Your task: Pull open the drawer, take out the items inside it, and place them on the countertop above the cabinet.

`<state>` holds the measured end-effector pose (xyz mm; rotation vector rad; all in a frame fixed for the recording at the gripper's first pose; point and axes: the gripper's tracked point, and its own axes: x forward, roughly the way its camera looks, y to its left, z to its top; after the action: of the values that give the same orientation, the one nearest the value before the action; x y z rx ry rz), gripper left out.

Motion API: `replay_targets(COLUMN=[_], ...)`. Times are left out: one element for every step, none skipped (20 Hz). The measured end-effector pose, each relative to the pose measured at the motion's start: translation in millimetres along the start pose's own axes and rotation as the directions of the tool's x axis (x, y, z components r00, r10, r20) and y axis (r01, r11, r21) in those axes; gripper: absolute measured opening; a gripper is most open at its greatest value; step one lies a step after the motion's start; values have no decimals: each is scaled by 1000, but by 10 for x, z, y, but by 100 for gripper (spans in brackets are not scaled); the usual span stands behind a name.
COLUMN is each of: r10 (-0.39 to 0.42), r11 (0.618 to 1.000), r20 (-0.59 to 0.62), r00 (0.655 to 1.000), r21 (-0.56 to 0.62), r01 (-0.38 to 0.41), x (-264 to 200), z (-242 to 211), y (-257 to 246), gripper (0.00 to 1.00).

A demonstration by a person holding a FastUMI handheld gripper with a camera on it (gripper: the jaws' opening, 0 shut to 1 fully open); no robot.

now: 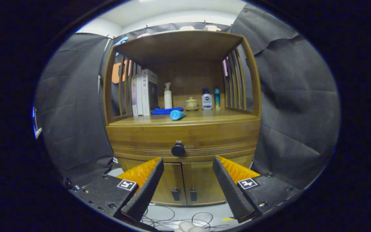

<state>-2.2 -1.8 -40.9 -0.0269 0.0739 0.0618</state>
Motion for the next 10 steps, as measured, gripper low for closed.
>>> replay_targets(r10=[2, 6, 8, 3, -4, -13, -15, -14, -15, -13], r11=[1000, 1000, 1000, 1000, 999, 999, 999, 999, 1000, 1000], r20=[16, 32, 39, 44, 45, 45, 43, 43, 43, 48], r00=[1000, 999, 999, 999, 999, 999, 999, 999, 999, 999], r21=[-12, -19, -25, -27, -31, -33, -33, -30, -19, -7], r01=[-1, -5, -7, -2, 6, 14, 16, 15, 16, 13], x=[-59, -122, -164, -181, -198, -207, -209, -214, -238, -245], z=[60, 121, 160, 175, 186, 188, 198, 209, 234, 260], y=[-41, -64, -86, -126, -166, -200, -213, -210, -212, -214], gripper=[99, 99, 99, 99, 99, 99, 99, 99, 100, 100])
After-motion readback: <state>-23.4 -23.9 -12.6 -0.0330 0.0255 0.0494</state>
